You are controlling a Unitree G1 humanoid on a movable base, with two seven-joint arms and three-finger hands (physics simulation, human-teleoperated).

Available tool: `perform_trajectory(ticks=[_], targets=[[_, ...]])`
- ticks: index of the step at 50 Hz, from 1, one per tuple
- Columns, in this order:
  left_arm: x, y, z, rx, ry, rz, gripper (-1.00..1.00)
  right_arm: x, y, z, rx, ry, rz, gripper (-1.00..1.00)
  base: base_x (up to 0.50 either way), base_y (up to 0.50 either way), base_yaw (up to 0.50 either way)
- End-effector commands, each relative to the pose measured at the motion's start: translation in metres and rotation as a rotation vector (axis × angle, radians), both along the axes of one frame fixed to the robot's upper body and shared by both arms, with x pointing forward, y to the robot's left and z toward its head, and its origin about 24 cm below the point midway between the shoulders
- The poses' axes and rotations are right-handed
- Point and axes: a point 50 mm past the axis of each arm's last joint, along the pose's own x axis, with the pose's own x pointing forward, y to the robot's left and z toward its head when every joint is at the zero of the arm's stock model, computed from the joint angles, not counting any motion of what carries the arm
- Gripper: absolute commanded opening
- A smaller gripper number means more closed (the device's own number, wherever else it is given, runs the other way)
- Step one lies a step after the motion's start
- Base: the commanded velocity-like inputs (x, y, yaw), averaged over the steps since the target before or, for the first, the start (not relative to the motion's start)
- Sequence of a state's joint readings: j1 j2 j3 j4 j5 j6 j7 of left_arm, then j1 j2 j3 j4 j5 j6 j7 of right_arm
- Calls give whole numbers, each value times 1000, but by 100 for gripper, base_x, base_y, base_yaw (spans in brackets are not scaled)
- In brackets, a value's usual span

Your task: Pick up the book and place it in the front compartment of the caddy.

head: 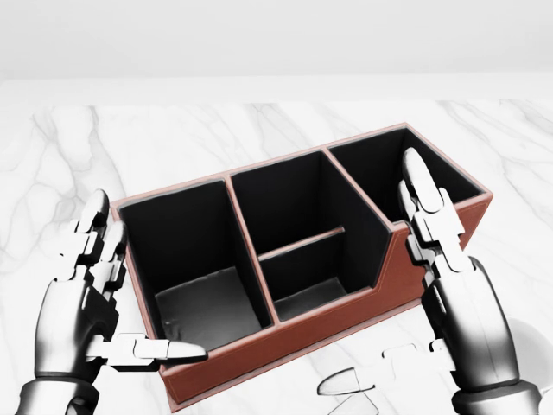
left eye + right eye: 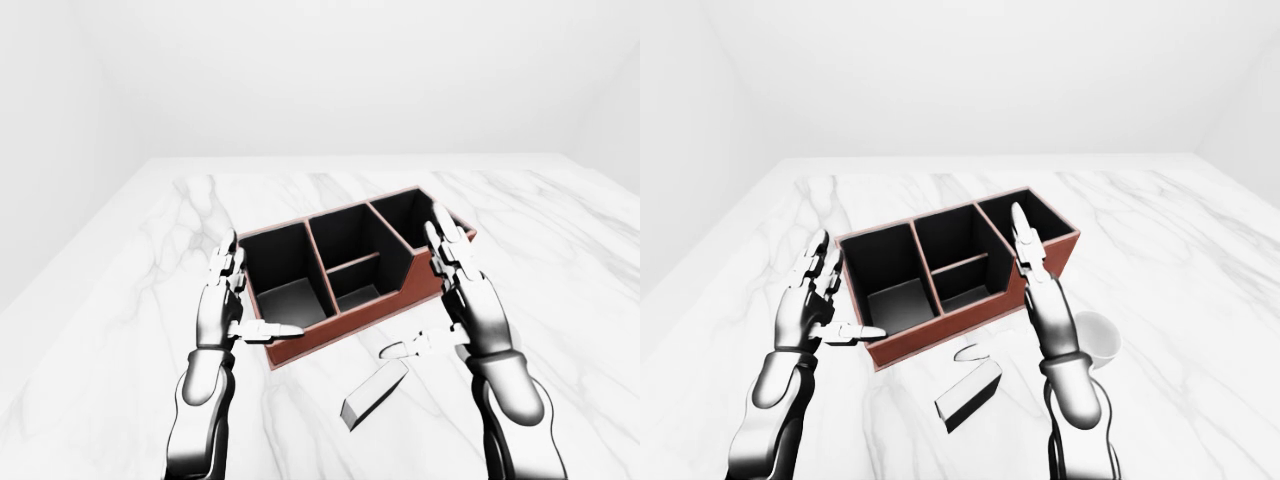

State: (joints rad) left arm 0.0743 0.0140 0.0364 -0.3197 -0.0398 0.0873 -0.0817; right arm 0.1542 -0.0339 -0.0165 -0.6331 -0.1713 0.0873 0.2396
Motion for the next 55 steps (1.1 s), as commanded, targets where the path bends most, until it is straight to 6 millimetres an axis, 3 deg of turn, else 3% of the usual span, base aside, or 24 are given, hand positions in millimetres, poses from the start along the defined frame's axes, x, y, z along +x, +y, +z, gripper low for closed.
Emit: perform_trajectory(ticks=[1, 38, 55], targets=[[1, 0, -2, 0, 10, 0, 98, -9, 2, 6, -75, -18, 17, 100, 0, 0, 0], [3, -1, -8, 4, 34, 0, 98, -43, 22, 21, -291, -52, 87, 100, 0, 0, 0], [3, -1, -6, 3, 28, -1, 98, -47, 28, 12, -348, -13, 74, 100, 0, 0, 0]])
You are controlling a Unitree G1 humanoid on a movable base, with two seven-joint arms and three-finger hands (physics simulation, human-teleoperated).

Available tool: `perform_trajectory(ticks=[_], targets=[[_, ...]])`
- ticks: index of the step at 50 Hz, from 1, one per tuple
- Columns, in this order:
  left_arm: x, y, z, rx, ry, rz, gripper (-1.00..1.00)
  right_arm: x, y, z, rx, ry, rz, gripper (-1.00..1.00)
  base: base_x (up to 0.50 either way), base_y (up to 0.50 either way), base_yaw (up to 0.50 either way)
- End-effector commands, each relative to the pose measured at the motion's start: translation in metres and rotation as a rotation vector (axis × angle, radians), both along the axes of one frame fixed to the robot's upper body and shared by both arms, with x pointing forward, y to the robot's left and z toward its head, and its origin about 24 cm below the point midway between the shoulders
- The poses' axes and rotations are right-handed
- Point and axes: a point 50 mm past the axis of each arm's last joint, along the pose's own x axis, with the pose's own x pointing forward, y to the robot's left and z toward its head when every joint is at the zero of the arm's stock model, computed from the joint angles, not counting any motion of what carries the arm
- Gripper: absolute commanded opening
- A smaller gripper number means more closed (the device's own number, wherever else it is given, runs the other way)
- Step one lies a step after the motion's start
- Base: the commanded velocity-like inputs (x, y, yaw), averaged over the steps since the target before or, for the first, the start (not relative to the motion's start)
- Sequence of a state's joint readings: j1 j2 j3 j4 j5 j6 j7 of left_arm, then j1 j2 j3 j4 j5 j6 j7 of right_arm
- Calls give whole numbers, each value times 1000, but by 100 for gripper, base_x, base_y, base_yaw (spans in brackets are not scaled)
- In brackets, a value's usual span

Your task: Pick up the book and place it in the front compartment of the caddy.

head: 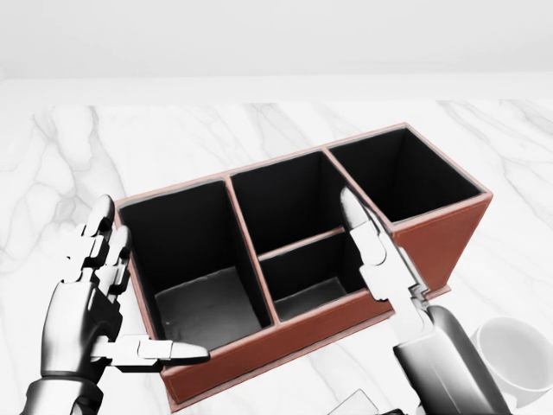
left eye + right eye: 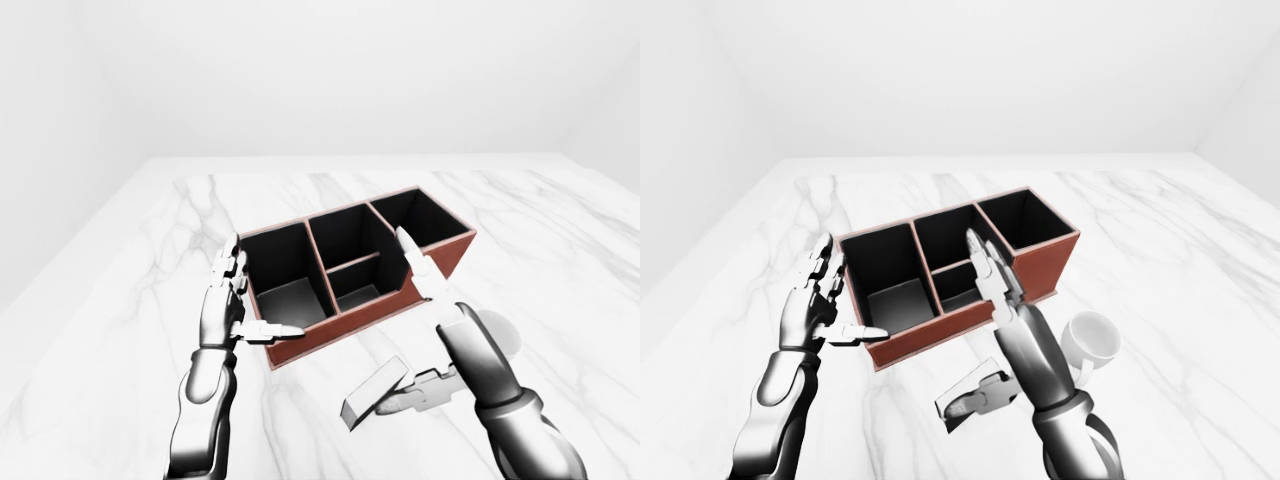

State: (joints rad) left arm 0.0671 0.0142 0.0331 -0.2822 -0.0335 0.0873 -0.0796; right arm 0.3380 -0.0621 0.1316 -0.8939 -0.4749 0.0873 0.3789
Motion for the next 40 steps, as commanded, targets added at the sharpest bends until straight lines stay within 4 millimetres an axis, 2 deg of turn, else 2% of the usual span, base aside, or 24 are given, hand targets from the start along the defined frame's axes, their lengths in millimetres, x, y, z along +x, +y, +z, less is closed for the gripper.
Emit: perform_trajectory(ticks=[1, 40], targets=[[0, 0, 0, 0, -2, 0, 98, -4, 5, -4, -41, 17, -5, 100, 0, 0, 0], [1, -1, -2, 1, 7, -2, 99, -1, 5, -29, -131, 119, -47, 100, 0, 0, 0]])
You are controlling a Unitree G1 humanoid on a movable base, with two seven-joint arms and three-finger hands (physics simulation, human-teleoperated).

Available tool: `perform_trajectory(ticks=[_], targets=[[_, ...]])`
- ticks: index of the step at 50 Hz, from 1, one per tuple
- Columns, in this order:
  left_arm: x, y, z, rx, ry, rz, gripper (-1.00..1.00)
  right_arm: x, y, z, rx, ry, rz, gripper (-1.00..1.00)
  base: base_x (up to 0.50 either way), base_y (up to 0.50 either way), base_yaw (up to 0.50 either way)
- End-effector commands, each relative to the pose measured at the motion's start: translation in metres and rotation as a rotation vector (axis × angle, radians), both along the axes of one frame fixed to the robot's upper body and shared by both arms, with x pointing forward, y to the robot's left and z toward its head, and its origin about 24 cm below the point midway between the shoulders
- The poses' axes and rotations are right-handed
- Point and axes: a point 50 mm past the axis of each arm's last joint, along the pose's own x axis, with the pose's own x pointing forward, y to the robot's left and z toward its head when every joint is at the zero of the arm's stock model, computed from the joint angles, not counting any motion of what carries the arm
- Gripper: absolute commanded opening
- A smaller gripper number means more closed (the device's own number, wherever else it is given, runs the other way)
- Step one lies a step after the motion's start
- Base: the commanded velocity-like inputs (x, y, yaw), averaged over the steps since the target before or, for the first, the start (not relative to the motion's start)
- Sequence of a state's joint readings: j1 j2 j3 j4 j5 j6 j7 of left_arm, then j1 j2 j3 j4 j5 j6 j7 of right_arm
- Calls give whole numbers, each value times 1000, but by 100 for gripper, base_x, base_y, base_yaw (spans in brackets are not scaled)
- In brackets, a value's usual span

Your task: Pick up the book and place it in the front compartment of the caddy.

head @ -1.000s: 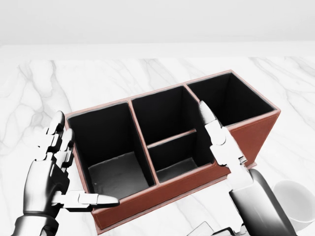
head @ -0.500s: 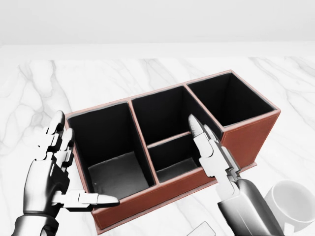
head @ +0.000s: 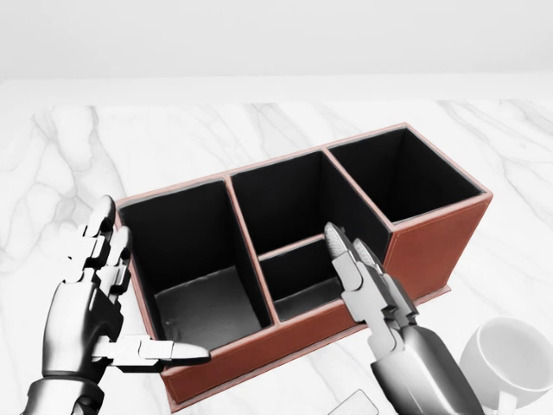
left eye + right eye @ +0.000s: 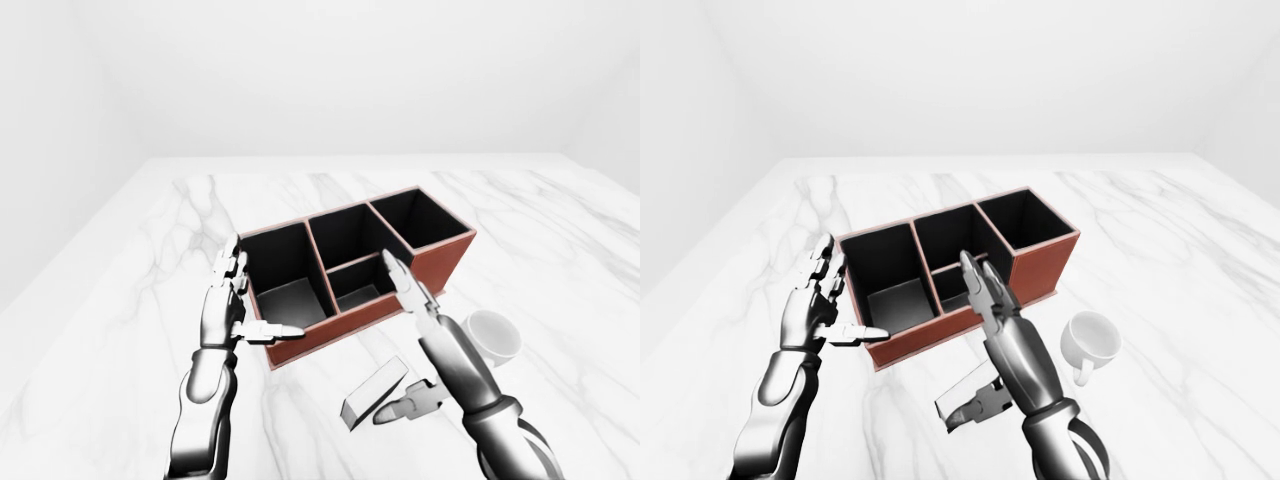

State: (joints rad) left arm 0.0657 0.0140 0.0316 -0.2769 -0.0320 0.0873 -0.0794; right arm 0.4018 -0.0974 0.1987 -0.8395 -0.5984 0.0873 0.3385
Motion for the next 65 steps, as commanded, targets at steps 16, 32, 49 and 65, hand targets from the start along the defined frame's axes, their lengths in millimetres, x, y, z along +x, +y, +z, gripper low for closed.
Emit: perform_trajectory(ticks=[16, 32, 49, 65], targets=[[0, 0, -2, 0, 10, -2, 99, 3, 0, -16, -47, 58, -29, 100, 0, 0, 0], [-1, -1, 0, 1, -2, -3, 99, 10, -2, -28, -103, 66, -63, 100, 0, 0, 0], [0, -1, -1, 1, 2, -3, 98, 8, 0, -31, -130, 67, -61, 100, 0, 0, 0], [0, -2, 0, 2, 2, -4, 99, 9, 5, -36, -162, 62, -40, 100, 0, 0, 0]])
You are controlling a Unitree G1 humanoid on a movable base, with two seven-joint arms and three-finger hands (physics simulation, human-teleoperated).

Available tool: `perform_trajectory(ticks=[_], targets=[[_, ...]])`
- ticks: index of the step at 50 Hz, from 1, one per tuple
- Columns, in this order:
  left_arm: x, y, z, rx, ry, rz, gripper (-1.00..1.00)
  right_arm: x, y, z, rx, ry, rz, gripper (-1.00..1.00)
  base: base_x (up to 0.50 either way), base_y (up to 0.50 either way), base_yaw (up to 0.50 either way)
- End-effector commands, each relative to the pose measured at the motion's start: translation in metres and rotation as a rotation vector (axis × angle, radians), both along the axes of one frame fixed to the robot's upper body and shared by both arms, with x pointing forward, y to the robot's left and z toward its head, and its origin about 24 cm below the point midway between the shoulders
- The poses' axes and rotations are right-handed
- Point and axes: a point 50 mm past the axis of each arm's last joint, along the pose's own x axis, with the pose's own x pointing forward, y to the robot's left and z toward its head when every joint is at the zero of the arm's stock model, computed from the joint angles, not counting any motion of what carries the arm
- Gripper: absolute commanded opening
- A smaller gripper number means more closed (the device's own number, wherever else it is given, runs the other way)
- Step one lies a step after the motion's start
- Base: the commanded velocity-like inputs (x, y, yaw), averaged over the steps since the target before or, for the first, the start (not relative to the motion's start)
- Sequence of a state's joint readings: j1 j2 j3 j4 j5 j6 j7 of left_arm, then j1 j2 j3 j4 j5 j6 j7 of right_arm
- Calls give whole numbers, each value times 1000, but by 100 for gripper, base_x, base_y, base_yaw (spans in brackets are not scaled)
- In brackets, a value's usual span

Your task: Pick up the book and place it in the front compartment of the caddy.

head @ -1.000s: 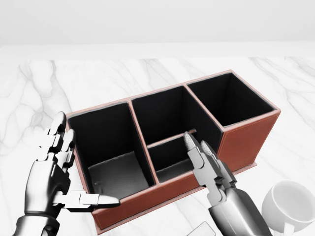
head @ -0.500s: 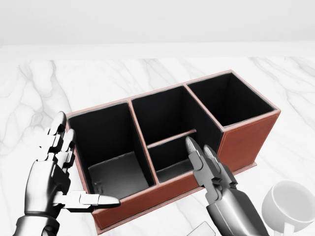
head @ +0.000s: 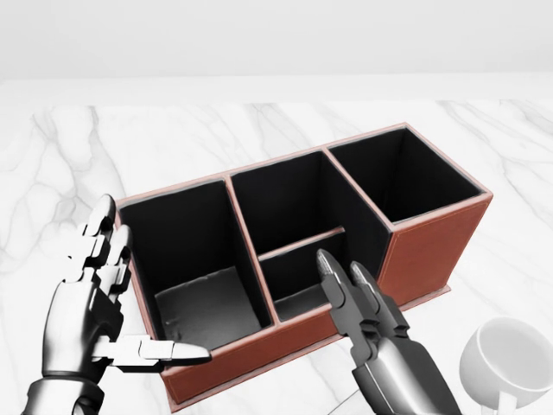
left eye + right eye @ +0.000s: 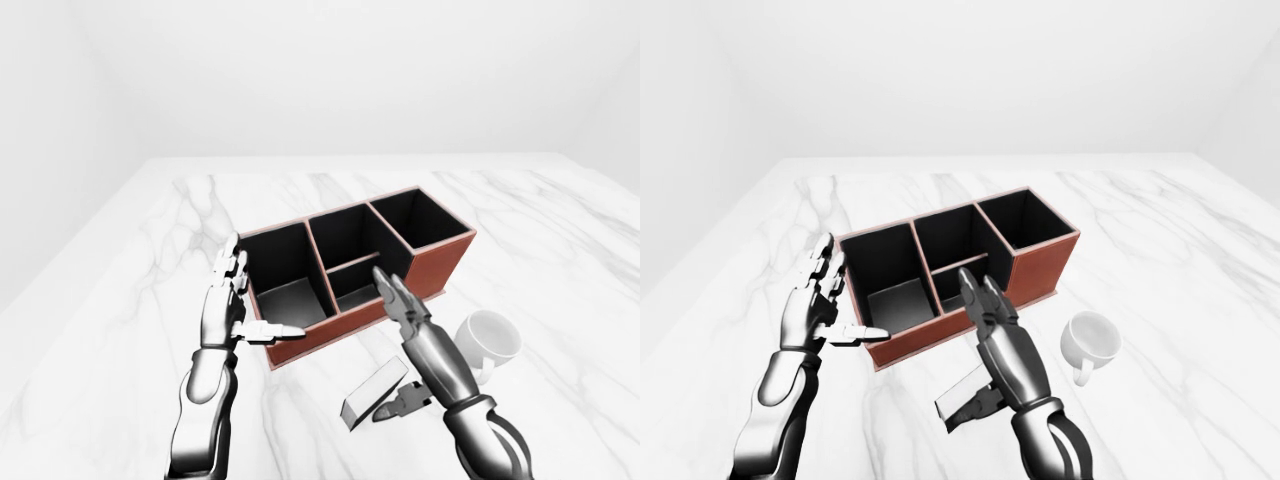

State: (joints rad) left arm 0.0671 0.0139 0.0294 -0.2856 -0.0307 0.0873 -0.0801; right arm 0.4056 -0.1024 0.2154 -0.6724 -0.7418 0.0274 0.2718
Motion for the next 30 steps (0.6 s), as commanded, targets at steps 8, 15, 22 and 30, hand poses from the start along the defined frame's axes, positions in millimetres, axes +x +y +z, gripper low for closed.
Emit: perform_trajectory(ticks=[8, 15, 22, 30], targets=[[1, -2, -4, 2, 17, -4, 98, 9, 1, -5, -41, -6, 9, 100, 0, 0, 0], [0, -2, -5, 2, 22, -5, 98, 12, 1, -5, -63, -15, 14, 100, 0, 0, 0], [1, -2, -6, 2, 26, -6, 98, 13, 2, -4, -84, -22, 22, 100, 0, 0, 0], [1, -2, -6, 2, 28, -6, 98, 12, 5, -5, -103, -26, 38, 100, 0, 0, 0]])
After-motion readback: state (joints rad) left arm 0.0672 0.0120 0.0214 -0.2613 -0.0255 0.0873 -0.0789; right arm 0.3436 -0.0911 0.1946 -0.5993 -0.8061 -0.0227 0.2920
